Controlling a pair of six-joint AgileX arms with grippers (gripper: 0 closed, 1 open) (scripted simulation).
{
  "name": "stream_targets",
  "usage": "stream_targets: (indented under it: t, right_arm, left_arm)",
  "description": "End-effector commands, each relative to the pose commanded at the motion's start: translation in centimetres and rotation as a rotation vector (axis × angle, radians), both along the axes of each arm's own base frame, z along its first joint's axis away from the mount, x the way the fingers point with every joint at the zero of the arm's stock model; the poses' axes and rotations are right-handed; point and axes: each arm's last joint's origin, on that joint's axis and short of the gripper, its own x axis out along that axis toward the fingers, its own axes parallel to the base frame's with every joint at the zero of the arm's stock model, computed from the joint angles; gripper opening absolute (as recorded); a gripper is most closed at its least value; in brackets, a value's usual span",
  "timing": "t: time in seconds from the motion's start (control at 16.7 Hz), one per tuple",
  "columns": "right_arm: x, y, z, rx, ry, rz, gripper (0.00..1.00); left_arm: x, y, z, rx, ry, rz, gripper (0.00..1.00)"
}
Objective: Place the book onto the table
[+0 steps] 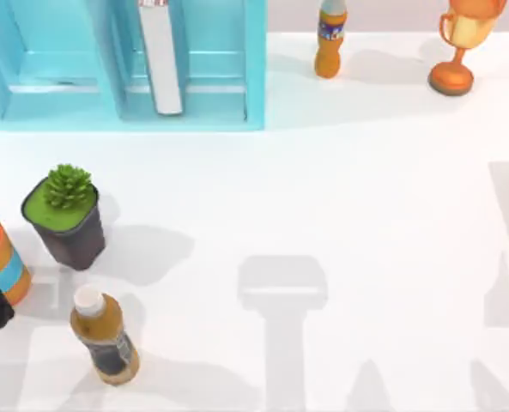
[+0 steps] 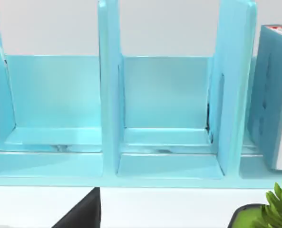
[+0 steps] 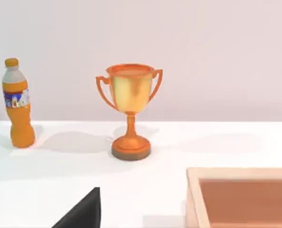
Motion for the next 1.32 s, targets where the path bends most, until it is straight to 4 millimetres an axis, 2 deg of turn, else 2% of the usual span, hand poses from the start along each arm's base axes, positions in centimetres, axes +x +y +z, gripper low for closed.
stream_targets:
  t: [0.24,0.42,0.6,0.78,0.96,1.14,1.32]
  right_arm:
    - [0.0,0.0,0.0,0.000,0.000,0.000,1.00]
    - [0.0,0.0,0.0,0.000,0.000,0.000,1.00]
    - [0.0,0.0,0.0,0.000,0.000,0.000,1.00]
    - [0.0,0.0,0.0,0.000,0.000,0.000,1.00]
    - [0.0,0.0,0.0,0.000,0.000,0.000,1.00]
    - [0.0,0.0,0.0,0.000,0.000,0.000,1.00]
    - [0.0,0.0,0.0,0.000,0.000,0.000,1.00]
  left_arm:
    - [0.1,-0.1,0.8,-0.002,-0.016,-0.001,1.00]
    - [0.6,-0.4,3.2,-0.011,-0.054,-0.011,1.00]
    - [2.5,-1.1,6.1,-0.028,-0.064,-0.028,1.00]
    - [6.3,-2.5,8.0,-0.043,-0.022,-0.043,1.00]
    - [11.7,-4.9,7.9,-0.045,0.051,-0.050,1.00]
    - [17.2,-7.9,5.5,-0.035,0.124,-0.049,1.00]
    - [21.4,-10.9,1.7,-0.018,0.173,-0.045,1.00]
